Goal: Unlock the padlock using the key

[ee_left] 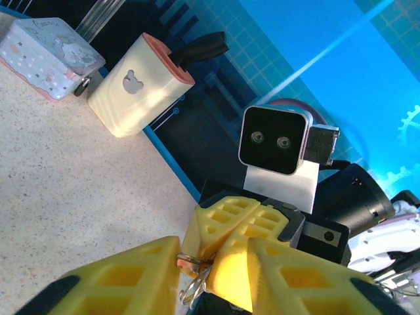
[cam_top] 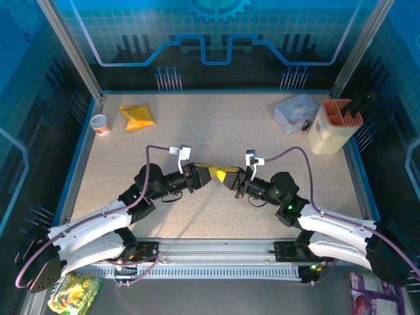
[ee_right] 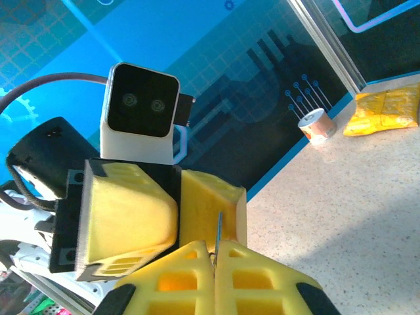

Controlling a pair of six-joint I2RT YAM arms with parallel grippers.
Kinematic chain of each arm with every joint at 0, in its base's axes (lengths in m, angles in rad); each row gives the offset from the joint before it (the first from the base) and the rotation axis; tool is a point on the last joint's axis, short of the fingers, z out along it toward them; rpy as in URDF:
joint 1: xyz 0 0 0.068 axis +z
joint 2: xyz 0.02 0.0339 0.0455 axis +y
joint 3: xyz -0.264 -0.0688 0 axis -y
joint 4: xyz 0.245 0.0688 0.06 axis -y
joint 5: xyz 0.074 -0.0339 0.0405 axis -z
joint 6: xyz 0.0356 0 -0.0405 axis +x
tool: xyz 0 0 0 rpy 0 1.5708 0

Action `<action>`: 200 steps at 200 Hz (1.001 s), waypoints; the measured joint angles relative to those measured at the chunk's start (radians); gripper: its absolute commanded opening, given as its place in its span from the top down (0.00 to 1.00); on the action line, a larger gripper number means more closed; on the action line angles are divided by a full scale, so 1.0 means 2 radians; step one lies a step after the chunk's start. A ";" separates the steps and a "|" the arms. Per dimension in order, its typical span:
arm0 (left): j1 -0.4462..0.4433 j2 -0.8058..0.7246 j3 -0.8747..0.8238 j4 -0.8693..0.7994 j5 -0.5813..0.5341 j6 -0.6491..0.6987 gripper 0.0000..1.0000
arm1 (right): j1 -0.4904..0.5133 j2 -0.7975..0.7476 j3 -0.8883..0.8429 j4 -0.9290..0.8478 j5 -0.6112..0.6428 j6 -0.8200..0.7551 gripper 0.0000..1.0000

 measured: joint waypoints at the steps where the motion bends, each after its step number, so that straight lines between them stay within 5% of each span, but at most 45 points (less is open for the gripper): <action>1: 0.000 0.000 0.000 0.000 0.000 0.001 0.74 | 0.000 0.000 0.000 0.000 0.000 0.000 1.00; 65: 0.000 0.000 0.001 -0.002 -0.005 -0.001 0.96 | 0.000 0.003 0.000 0.015 -0.009 0.005 1.00; 88: -0.001 -0.002 0.001 0.001 -0.006 0.000 1.00 | 0.001 0.003 0.000 0.013 -0.008 0.008 0.58; 103: -0.003 -0.007 0.001 -0.006 -0.012 0.001 1.00 | 0.001 -0.002 0.000 -0.001 0.001 0.008 0.43; 144: -0.009 -0.024 0.014 -0.057 -0.041 0.029 1.00 | -0.009 -0.063 0.000 -0.076 0.031 0.011 0.41; 200: -0.019 -0.012 0.036 -0.075 -0.039 0.050 1.00 | -0.027 -0.051 0.007 -0.081 -0.015 0.042 0.55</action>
